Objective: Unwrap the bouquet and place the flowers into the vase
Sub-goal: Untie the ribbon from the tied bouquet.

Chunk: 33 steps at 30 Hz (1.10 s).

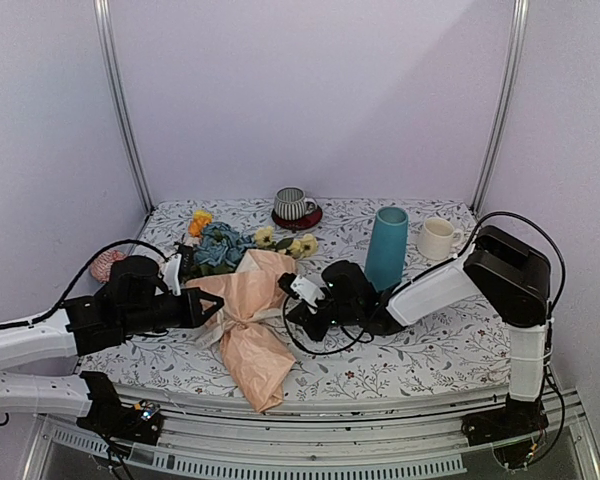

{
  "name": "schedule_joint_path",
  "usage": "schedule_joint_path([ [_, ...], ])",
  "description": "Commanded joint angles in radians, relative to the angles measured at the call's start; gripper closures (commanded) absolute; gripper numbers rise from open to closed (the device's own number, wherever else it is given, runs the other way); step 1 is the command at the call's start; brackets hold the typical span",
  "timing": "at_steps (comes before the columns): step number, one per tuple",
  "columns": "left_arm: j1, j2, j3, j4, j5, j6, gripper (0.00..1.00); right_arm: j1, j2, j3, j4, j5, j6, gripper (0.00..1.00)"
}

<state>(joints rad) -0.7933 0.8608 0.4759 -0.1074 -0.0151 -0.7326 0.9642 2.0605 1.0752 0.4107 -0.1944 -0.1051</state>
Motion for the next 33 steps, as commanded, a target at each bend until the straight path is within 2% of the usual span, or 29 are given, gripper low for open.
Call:
schedule_joint_path([
  [1, 0.020, 0.013, 0.037, 0.040, 0.006, 0.016, 1.00, 0.006, -0.076, -0.044, 0.066, 0.127, 0.024, 0.98],
  [8, 0.020, 0.069, 0.087, 0.048, 0.003, 0.042, 1.00, -0.006, -0.155, -0.136, 0.158, 0.254, 0.041, 0.98],
  [19, 0.020, 0.106, 0.073, 0.111, 0.010, 0.026, 1.00, -0.031, -0.181, -0.158, 0.166, 0.294, 0.070, 0.98],
  [33, 0.021, 0.091, 0.059, 0.108, -0.003, 0.017, 1.00, -0.031, -0.185, -0.159, 0.159, 0.366, 0.074, 0.97],
])
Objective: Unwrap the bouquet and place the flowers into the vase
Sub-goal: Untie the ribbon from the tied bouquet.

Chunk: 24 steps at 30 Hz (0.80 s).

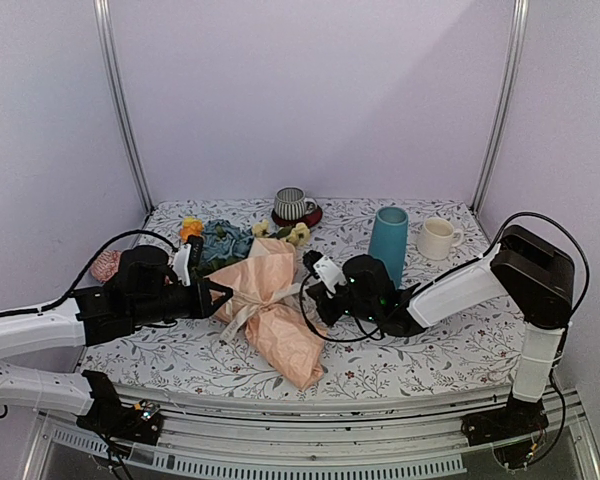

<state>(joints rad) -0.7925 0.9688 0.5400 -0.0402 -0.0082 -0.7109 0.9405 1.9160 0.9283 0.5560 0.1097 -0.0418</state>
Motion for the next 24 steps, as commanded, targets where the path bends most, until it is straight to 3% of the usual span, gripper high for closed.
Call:
schedule_joint_path([
  [1, 0.021, -0.022, -0.005, 0.037, -0.014, -0.005, 1.00, -0.007, -0.041, -0.012, 0.015, 0.070, 0.013, 0.97],
  [24, 0.027, -0.183, -0.093, 0.008, -0.141, -0.062, 1.00, -0.007, -0.068, -0.044, 0.043, 0.171, 0.032, 0.97],
])
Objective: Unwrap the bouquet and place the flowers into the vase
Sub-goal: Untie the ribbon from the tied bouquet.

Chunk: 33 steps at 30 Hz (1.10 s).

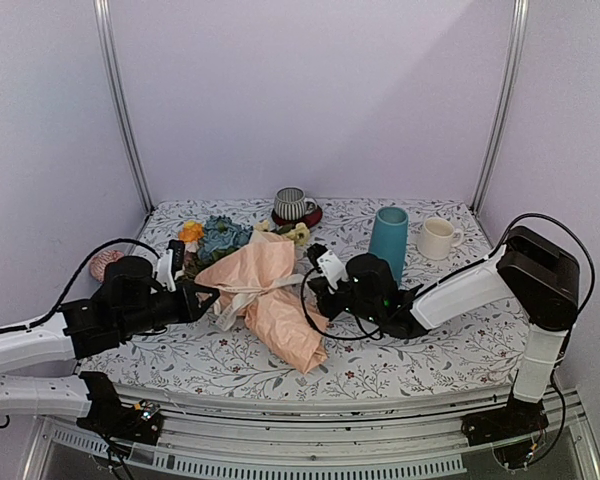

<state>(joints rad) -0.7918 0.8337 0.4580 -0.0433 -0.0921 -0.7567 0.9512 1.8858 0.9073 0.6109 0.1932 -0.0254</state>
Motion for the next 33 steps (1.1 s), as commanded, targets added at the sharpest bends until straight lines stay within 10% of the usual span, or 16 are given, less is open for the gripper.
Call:
schedule_joint_path([
  [1, 0.026, -0.055, -0.014, 0.006, -0.061, -0.018, 1.00, -0.018, -0.039, -0.023, -0.012, 0.089, 0.017, 0.97],
  [33, 0.031, -0.197, -0.073, -0.064, -0.162, -0.074, 1.00, -0.040, -0.054, -0.047, -0.014, 0.187, 0.090, 0.98],
])
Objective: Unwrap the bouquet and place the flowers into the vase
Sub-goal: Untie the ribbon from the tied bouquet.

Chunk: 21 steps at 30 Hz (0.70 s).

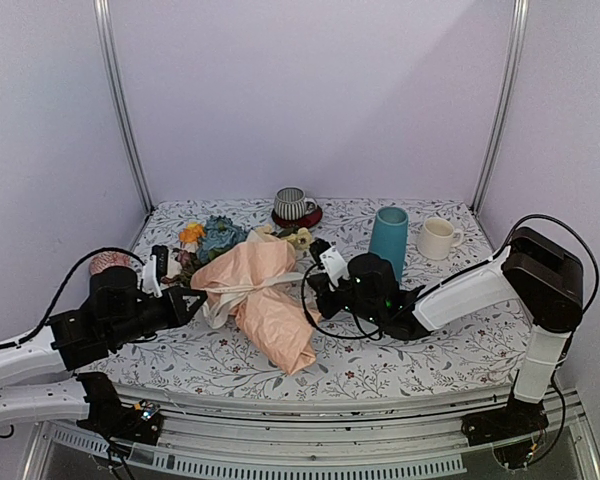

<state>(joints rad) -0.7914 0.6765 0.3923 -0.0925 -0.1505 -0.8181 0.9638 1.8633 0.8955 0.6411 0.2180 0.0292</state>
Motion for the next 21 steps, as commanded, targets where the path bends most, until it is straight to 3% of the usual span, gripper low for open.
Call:
schedule_joint_path([
  [1, 0.030, -0.045, -0.008, -0.018, -0.107, -0.015, 1.00, -0.055, -0.034, -0.037, -0.044, 0.164, 0.039, 0.98],
  [21, 0.031, -0.103, -0.021, -0.082, -0.172, -0.046, 1.00, -0.088, -0.044, -0.053, -0.056, 0.193, 0.101, 0.98],
])
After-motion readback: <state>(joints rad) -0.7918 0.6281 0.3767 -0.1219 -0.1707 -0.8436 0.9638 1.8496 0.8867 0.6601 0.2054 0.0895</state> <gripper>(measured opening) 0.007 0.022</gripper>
